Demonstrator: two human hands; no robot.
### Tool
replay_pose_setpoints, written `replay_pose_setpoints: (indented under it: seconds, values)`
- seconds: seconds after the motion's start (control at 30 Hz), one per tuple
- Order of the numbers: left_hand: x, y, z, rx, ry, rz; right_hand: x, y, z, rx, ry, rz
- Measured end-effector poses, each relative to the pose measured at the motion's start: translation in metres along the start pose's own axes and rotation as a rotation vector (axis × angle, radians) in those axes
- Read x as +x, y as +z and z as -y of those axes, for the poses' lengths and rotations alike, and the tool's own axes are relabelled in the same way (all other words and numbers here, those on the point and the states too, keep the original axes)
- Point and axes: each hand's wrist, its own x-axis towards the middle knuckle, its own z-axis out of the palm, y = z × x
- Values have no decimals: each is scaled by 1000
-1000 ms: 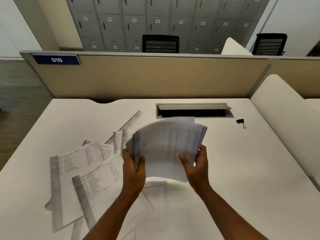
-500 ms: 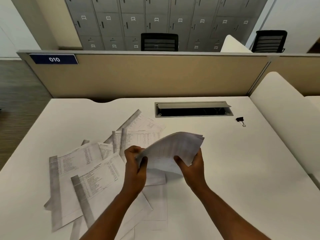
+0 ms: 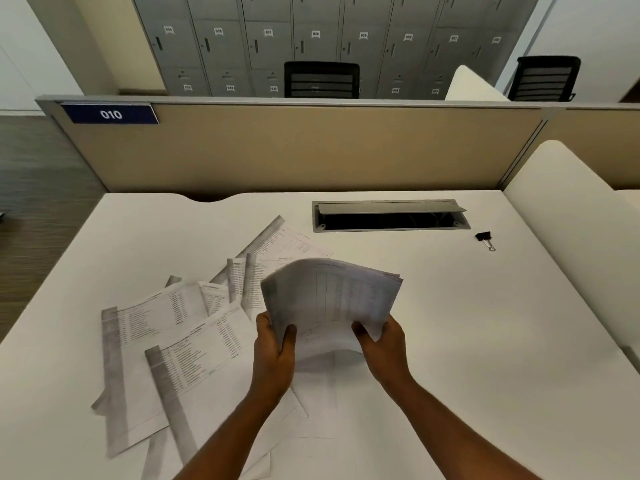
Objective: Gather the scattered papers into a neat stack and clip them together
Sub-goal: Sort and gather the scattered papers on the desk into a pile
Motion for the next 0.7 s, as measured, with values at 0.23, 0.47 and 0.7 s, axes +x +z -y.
replay_pose_setpoints:
  seconds: [0.23, 0.47, 0.7]
  values:
    - [11, -1, 9, 84, -19, 7, 12, -9, 3, -76, -13, -25]
    - [12, -56, 64, 637, -354, -268, 25, -27, -29, -100, 275, 13]
    - [2, -96, 88, 682, -678, -319, 32, 1, -47, -55, 444, 114]
